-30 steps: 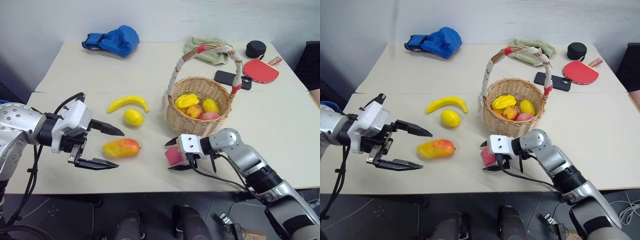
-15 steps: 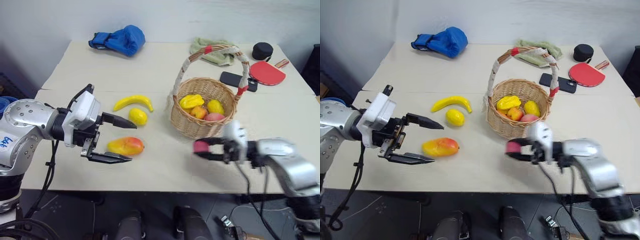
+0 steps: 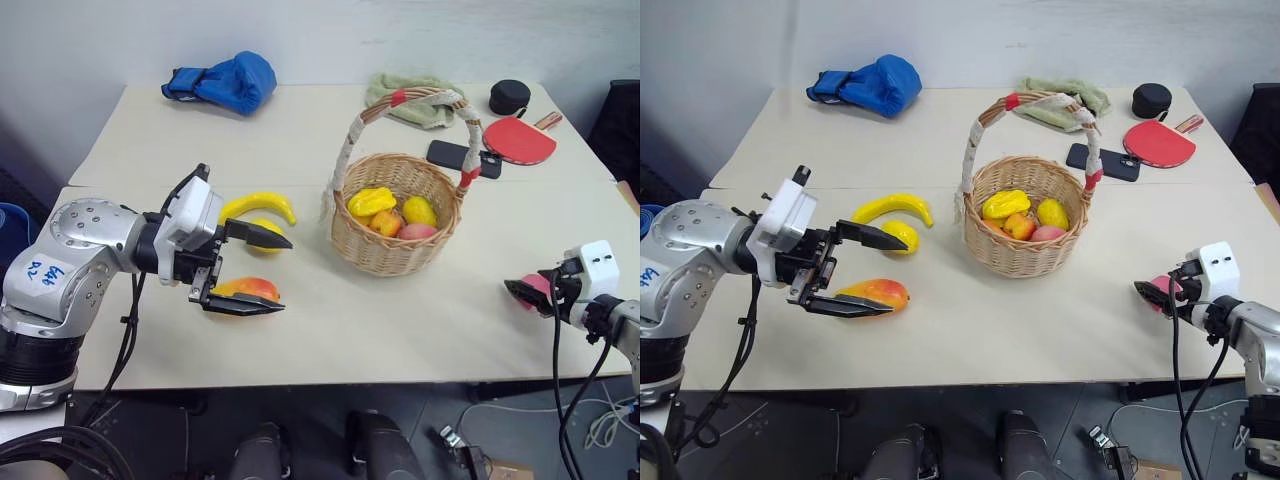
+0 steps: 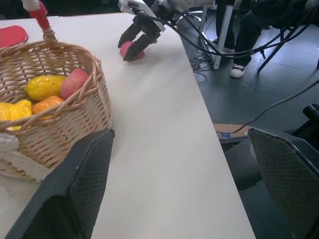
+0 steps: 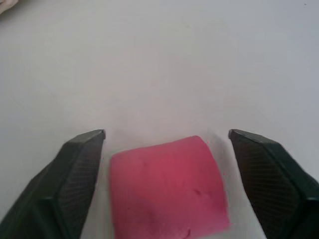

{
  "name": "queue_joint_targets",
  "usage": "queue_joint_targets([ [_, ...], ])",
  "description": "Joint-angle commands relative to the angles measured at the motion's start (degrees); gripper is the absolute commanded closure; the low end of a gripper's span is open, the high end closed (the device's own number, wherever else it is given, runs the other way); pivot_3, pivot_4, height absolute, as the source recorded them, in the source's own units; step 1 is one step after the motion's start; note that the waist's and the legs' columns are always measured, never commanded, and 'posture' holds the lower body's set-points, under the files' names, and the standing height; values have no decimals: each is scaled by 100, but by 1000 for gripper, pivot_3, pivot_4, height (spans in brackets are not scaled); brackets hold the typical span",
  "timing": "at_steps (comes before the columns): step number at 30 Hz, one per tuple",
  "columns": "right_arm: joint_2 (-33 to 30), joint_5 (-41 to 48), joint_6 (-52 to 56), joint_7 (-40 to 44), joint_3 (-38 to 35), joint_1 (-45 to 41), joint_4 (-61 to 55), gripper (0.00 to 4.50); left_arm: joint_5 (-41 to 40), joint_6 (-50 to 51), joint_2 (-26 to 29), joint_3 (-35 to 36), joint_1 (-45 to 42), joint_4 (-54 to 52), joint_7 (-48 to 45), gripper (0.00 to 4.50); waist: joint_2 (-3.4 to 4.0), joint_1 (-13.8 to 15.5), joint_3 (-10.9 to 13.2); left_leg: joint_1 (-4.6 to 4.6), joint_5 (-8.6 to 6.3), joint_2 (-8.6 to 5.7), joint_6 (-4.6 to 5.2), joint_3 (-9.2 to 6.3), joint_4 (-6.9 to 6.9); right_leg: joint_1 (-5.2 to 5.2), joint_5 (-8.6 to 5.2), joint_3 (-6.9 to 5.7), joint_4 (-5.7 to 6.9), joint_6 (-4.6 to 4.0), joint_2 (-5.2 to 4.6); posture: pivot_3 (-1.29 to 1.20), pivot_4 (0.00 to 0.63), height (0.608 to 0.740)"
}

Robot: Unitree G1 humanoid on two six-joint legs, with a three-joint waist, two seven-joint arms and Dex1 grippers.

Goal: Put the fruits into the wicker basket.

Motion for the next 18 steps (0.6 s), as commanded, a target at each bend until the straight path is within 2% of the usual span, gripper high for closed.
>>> queue_joint_targets([
  [1,-500,392,238,380,-519,212,-935,33,170,-205,262,237,124,118,-101,0,3,3,2,-1,-1,-2,2,0,0,0,-2,1,0,3,-3,0,150,740],
  [3,-761,678,328,761,-722,370,-1470,33,276,-362,428,319,310,166,-194,0,9,7,4,-4,-3,-4,6,0,-1,-2,-4,2,-2,6,-7,0,150,740],
  [6,-1258,1506,834,1486,-1200,423,-2351,33,882,-1115,755,303,722,432,-335,0,12,-11,5,-3,-7,-2,9,0,-2,-2,-5,-3,-6,8,-6,0,150,740],
  [10,-1825,2974,1646,2442,-1747,421,-3400,33,1678,-2253,939,58,1120,850,-463,0,10,8,4,2,-18,13,5,-6,-8,3,-6,-2,-13,3,-11,0,150,740],
  [13,-2036,3657,1870,2573,-1763,186,-3800,33,1952,-2530,739,-154,1075,1101,-364,0,5,26,3,-3,-45,22,35,-8,-9,6,-4,-4,-30,-2,-22,0,150,740],
  [18,-2106,4406,2042,2305,-1512,-407,-4019,33,2396,-2752,349,-490,837,1472,-118,0,4,48,4,-15,-50,7,53,-8,-1,6,4,-6,-41,6,-48,0,150,740],
])
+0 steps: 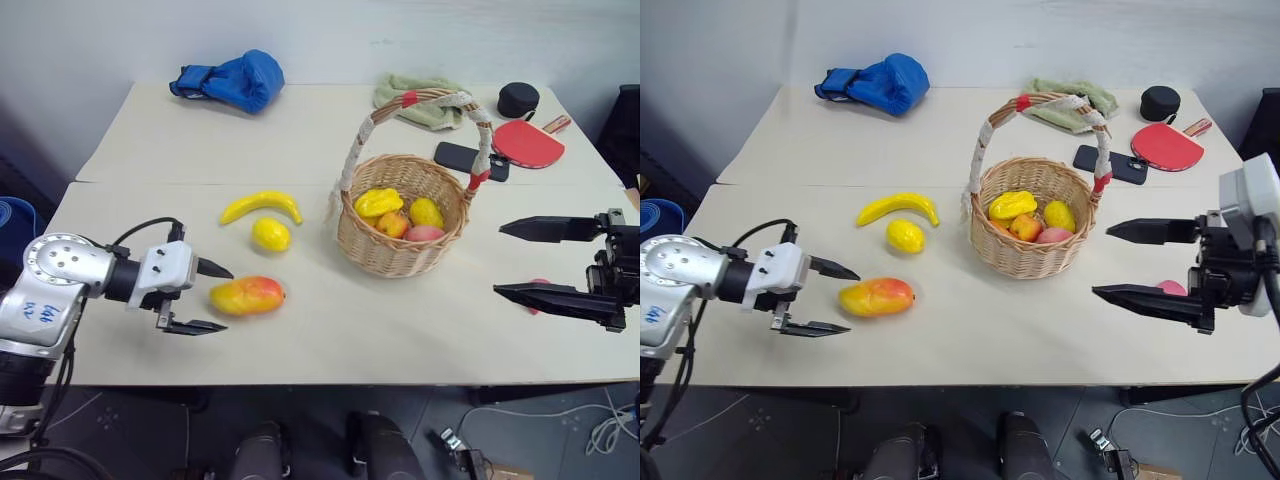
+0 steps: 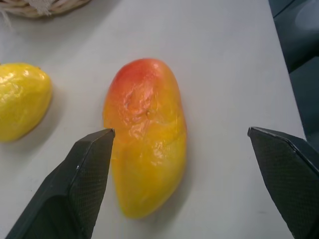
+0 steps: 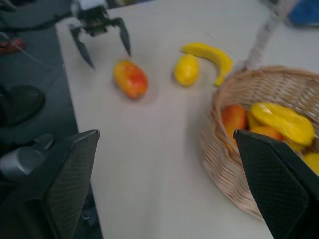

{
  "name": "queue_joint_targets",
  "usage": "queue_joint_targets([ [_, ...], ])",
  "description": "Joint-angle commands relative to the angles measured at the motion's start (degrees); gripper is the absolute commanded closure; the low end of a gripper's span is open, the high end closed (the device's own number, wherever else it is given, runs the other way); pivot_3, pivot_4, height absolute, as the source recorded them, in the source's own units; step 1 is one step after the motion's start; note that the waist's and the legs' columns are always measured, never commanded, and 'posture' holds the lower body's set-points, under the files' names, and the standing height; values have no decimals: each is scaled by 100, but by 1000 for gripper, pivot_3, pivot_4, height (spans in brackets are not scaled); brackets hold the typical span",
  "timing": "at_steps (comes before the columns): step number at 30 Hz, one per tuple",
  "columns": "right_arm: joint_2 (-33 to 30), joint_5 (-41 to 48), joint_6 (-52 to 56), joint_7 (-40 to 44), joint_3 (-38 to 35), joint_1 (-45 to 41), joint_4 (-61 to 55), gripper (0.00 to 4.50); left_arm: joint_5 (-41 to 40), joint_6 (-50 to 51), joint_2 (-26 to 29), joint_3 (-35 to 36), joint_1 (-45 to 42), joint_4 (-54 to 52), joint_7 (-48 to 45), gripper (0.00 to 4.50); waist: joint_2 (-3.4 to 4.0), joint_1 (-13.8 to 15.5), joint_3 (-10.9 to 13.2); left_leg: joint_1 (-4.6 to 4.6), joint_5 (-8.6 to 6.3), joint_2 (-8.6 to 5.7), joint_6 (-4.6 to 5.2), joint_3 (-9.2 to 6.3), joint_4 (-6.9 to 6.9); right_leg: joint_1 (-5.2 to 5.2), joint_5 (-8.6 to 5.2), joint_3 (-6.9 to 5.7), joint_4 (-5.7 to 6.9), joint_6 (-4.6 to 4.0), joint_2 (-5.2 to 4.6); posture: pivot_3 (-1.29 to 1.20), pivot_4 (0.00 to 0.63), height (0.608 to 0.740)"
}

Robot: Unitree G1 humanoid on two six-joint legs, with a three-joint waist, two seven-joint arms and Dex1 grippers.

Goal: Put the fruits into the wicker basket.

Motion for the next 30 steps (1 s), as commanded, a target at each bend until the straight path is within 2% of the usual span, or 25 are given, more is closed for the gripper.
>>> queue_joint_targets([
  [1,-137,483,86,-201,59,-275,-193,33,334,-188,-155,-135,-161,114,244,0,-1,-6,-1,-1,-1,0,1,1,0,-1,0,0,-2,0,-3,0,150,740],
  [6,-157,648,79,-342,141,-371,-241,33,749,-415,-459,-357,-244,332,577,0,-2,-4,-1,-8,8,0,-15,3,0,-6,1,-2,-4,2,-1,0,150,740],
  [9,-162,674,68,-375,119,-378,-190,0,792,-485,-490,-400,-236,359,529,560,-3,-18,0,-8,8,0,-14,5,4,-6,2,-3,-4,4,1,0,150,740],
  [12,-176,612,48,-362,34,-313,-120,0,846,-581,-436,-411,-276,403,465,1364,-3,-38,0,-6,6,0,-10,5,5,-5,2,-1,0,4,0,0,150,740],
  [14,-169,598,53,-338,-66,-234,-130,0,820,-622,-431,-390,-329,384,406,1429,-3,-34,0,-6,6,2,-9,4,5,-5,2,-2,1,4,1,0,150,740],
  [16,-158,593,70,-360,-158,-159,-136,0,402,-388,-487,-300,-399,56,168,1429,-3,-33,0,-6,6,2,-10,3,5,-5,2,-3,2,4,1,0,150,740],
  [19,-144,448,2,-408,-254,-11,-152,0,-805,906,-614,-87,-825,-782,-119,1429,-6,-24,2,-10,10,1,-15,4,6,-5,2,-2,1,5,1,0,150,740],
  [21,-127,336,-40,-496,-294,51,-145,0,-1141,1479,-718,-103,-1264,-1015,-56,1429,-12,48,5,-15,14,0,-16,-1,18,-4,5,-4,3,10,5,0,150,740],
  [25,-62,182,-121,-626,-369,161,-131,0,-589,1380,-1294,-732,-2390,-848,190,1429,-11,107,4,-3,18,-17,-10,8,21,6,13,2,3,23,29,0,150,740],
  [28,18,185,-146,-733,-469,280,-262,0,420,1697,-2152,-1305,-3423,-22,1303,1429,-15,199,6,-6,24,-27,1,5,27,11,19,-5,0,35,33,0,150,740],
  [30,62,219,-148,-795,-561,367,-341,0,804,2016,-2827,-1475,-3956,586,2014,1429,-16,239,7,-10,24,-32,11,7,32,10,27,-6,-6,48,37,0,150,740],
])
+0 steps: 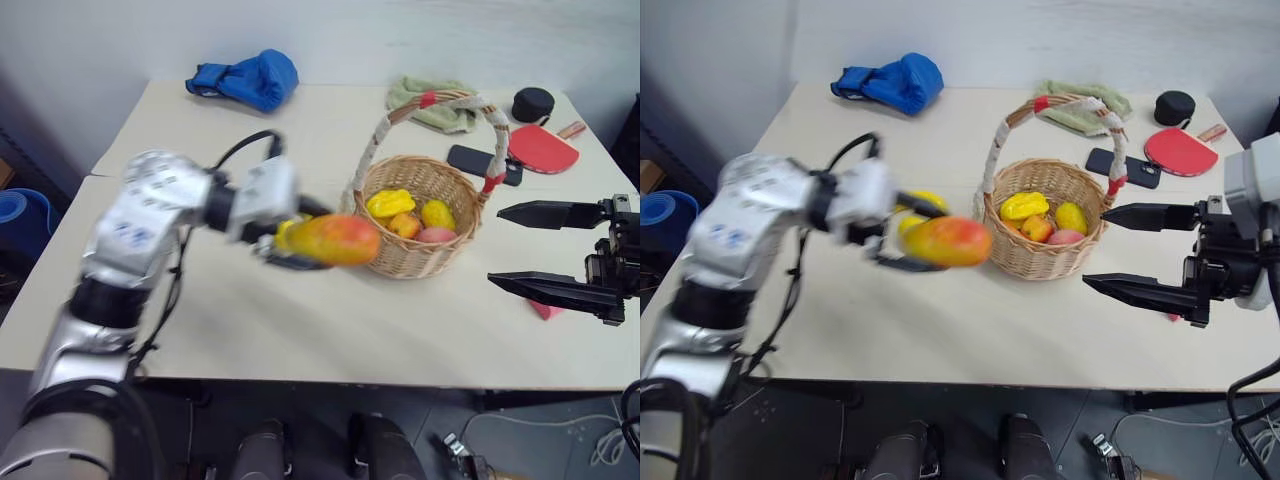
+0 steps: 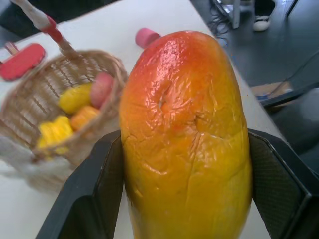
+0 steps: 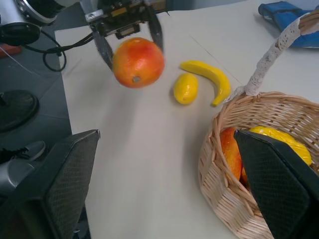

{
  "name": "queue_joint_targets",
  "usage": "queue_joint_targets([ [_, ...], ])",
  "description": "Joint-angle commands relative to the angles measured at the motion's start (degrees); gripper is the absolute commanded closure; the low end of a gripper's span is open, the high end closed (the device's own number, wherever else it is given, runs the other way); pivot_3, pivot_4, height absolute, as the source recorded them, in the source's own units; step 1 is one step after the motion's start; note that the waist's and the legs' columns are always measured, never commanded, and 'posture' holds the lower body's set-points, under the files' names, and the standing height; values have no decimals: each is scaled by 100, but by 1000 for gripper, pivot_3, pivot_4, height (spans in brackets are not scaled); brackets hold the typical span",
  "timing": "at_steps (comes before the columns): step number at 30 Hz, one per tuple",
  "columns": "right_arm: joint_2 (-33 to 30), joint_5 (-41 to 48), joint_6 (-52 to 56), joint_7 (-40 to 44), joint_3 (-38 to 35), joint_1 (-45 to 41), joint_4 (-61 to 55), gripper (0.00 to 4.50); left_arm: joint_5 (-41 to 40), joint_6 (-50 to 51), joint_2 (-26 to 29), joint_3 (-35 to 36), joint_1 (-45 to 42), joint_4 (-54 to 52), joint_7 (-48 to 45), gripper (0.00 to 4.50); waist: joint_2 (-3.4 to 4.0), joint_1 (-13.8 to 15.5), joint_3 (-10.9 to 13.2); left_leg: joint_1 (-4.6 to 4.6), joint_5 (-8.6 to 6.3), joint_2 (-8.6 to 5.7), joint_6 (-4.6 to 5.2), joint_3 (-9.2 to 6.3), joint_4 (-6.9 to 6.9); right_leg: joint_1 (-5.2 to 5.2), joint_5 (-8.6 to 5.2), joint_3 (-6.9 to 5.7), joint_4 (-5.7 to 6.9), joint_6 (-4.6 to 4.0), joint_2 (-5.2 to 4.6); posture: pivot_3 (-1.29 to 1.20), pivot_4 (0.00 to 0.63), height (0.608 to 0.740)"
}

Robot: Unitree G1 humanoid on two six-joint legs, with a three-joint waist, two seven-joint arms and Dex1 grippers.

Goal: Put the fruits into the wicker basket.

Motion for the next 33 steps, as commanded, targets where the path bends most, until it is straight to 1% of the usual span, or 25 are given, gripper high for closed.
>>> queue_joint_targets([
  [1,97,54,-107,-125,-327,67,-195,0,655,475,-781,-214,-707,812,1139,1429,-1,18,0,-5,-2,0,5,1,4,-2,4,-2,-8,6,2,0,150,740],
  [4,187,13,-152,-253,-391,164,-235,0,849,708,-1487,-354,-992,1377,1576,1429,0,-17,0,-14,-7,4,15,11,5,-6,9,-3,-25,16,0,0,150,740],
  [7,264,-1,-210,-363,-399,252,-289,0,991,847,-1935,-385,-1141,1734,1869,1429,-1,-13,1,-24,-8,6,18,12,3,-11,9,-16,-36,17,-3,0,150,740],
  [9,312,-4,-247,-424,-392,304,-332,0,1082,790,-2152,-388,-1233,1987,2042,722,-1,-7,1,-27,-8,7,17,12,2,-15,9,-18,-37,17,-3,0,150,740],
  [10,322,5,-255,-448,-393,320,-347,0,1103,780,-2208,-374,-1260,2058,2079,515,-2,-5,1,-27,-7,8,16,11,4,-16,9,-21,-36,17,-3,0,150,740],
  [11,331,5,-262,-462,-402,334,-345,0,1117,738,-2229,-338,-1285,2108,2113,187,-2,-5,1,-28,-7,8,16,10,6,-16,9,-21,-35,17,-3,0,150,740],
  [12,337,8,-268,-475,-410,348,-348,0,1132,709,-2236,-314,-1298,2135,2133,11,-2,-2,1,-28,-7,8,16,10,7,-17,9,-21,-34,17,-4,0,150,740],
  [14,336,3,-285,-506,-414,359,-326,0,1091,683,-2204,-157,-1344,2178,2195,11,-2,-7,1,-28,-7,8,17,9,13,-15,10,-21,-33,16,-7,0,150,740],
  [16,324,7,-310,-521,-385,360,-300,0,657,702,-1979,343,-1193,1827,1976,11,-2,-17,1,-28,-7,8,19,9,17,-14,12,-20,-32,17,-9,0,150,740],
  [18,320,5,-334,-533,-346,361,-285,0,169,684,-1615,729,-922,1337,1423,11,-1,-78,1,-29,-7,13,19,9,20,-15,13,-20,-29,16,-11,0,150,740],
  [19,320,7,-335,-534,-331,370,-279,0,-22,648,-1291,834,-723,1101,1012,11,0,-108,0,-28,-6,16,17,9,16,-16,13,-18,-28,15,-11,0,150,740],
  [22,291,-88,-380,-466,-252,423,-259,0,-257,-1,-173,954,-48,729,-291,11,4,-168,-2,-12,3,18,2,16,-4,-14,10,-17,-24,10,-14,0,150,740],
  [23,280,-133,-410,-440,-215,436,-243,0,-195,-413,228,927,159,813,-710,11,4,-164,-2,3,6,16,-4,19,-13,-9,8,-18,-17,5,-12,0,150,740],
  [25,274,-185,-453,-406,-178,455,-221,0,-121,-973,697,900,381,1004,-1212,11,3,-138,-2,4,11,17,-13,16,-14,-11,2,-21,-11,-6,-8,0,150,740],
  [27,273,-240,-499,-406,-92,429,-187,0,-121,-1320,1110,907,440,1418,-1782,11,1,-99,0,3,12,14,-12,13,-8,-10,-1,-26,-3,-10,-6,0,150,740],
  [29,285,-258,-520,-421,-32,401,-172,0,136,-1958,1370,781,424,1972,-2110,11,0,-52,0,-6,6,9,-1,2,-2,-8,0,-36,-8,-9,-11,0,150,740],
  [30,294,-254,-523,-426,-22,398,-175,0,400,-2430,1381,678,359,2327,-2017,11,0,-28,0,-6,3,6,4,4,3,-7,1,-36,-9,-8,-16,0,150,740],
  [33,326,-259,-545,-442,-11,441,-228,0,1041,-3488,993,512,-98,3593,-1266,11,0,63,0,-8,-7,2,20,3,17,1,5,-40,-16,0,-24,0,150,740],
])
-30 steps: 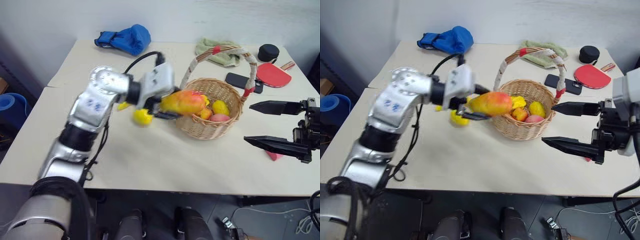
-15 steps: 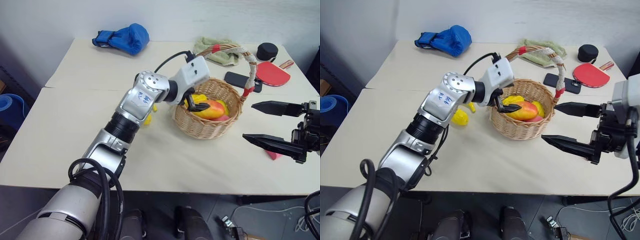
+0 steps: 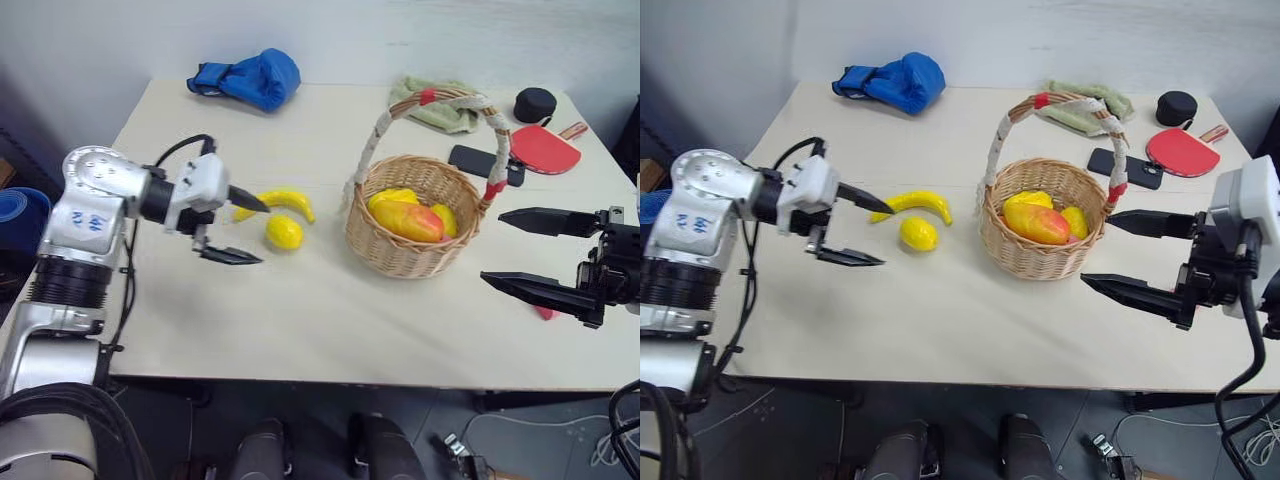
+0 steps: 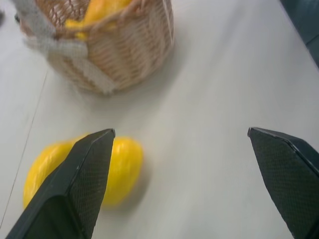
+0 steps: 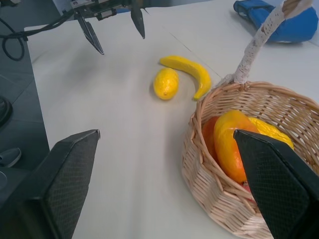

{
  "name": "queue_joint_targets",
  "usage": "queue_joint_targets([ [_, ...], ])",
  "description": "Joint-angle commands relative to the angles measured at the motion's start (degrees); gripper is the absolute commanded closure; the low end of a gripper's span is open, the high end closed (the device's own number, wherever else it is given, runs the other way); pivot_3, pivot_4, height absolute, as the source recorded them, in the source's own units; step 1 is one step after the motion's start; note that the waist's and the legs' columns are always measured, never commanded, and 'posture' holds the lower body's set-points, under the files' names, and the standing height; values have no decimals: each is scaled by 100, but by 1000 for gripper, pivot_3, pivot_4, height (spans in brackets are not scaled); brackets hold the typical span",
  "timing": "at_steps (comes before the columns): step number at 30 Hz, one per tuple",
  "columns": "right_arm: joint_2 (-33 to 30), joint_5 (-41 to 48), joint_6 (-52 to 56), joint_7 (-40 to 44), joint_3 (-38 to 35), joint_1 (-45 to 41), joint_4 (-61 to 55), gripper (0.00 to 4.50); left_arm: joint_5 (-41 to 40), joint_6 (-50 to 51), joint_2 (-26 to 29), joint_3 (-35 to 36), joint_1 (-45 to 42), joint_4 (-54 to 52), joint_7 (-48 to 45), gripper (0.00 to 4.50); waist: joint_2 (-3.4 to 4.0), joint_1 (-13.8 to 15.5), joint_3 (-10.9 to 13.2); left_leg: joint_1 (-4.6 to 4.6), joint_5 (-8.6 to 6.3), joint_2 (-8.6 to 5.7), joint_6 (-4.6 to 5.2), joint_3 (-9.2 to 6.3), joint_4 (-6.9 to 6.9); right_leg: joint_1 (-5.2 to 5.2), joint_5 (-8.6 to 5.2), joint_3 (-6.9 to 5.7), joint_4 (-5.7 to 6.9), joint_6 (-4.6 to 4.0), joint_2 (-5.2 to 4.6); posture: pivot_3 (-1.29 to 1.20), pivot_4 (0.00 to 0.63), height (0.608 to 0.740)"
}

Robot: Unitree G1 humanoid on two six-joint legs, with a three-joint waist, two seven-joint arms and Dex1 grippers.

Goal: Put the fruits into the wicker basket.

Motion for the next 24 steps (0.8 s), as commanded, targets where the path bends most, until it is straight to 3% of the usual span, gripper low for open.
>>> queue_joint_targets([
  [1,31,13,-106,-18,-33,-14,-77,0,646,-1241,-431,-168,-538,1227,668,11,0,38,0,-15,-12,1,20,-11,19,2,2,-12,-2,3,-2,0,150,740],
  [8,60,78,-77,-164,-20,-15,-170,0,1465,-2594,-1187,-659,-1313,3042,915,11,-1,-16,0,-81,-37,-3,56,7,69,-23,39,-28,-25,56,-14,0,150,740],
  [16,111,262,-33,-400,44,-107,-228,0,2668,-3056,-1409,-1274,-1720,4067,2130,11,-2,-40,1,-79,-43,-3,65,19,70,-27,44,-40,-41,63,-25,0,150,740],
  [19,103,327,-29,-455,41,-113,-223,0,2657,-3048,-1460,-1190,-1784,4190,2198,594,-2,-59,1,-75,-46,-3,71,20,70,-26,44,-38,-36,62,-29,0,150,740],
  [24,106,393,-52,-524,82,-147,-206,0,2498,-3110,-1409,-1034,-1762,4063,1922,2092,-2,-77,1,-74,-51,-3,80,19,70,-27,45,-40,-32,60,-31,0,150,740],
])
